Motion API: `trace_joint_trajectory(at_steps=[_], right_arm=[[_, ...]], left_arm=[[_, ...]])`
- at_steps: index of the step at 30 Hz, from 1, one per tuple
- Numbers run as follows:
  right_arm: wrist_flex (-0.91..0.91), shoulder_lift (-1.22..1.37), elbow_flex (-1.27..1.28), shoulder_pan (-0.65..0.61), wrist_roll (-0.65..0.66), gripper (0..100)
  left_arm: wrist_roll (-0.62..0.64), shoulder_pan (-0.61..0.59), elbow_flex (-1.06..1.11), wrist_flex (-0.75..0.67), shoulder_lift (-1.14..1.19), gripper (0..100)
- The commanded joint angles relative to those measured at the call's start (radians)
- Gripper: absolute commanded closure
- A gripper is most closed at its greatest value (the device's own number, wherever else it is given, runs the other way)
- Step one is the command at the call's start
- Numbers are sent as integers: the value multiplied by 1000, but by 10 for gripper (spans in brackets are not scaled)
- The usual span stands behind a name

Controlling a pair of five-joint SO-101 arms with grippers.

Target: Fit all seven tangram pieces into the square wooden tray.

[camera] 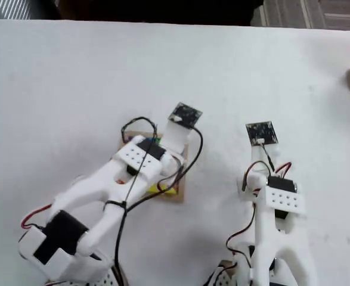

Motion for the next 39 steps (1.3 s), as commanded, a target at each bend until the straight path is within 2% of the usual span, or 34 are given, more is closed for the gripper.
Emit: trace_joint_trajectory(at_steps=[1,15,22,29,35,39], right_arm=[[-18,-30,-5,-12,20,979],[-18,-30,-6,-7,20,979],[-30,-30,-5,-10,20,979],[-30,-30,-5,-12,18,979],[-30,-30,-5,-10,18,979],[-30,-30,-5,-12,15,979]], left_arm=[[6,-31,25,-9,-54,977],[5,102,110,-44,-53,977],[5,90,92,-41,-74,977],[5,15,97,11,-131,977],[5,10,103,12,-139,977],[5,-41,95,6,-142,977]])
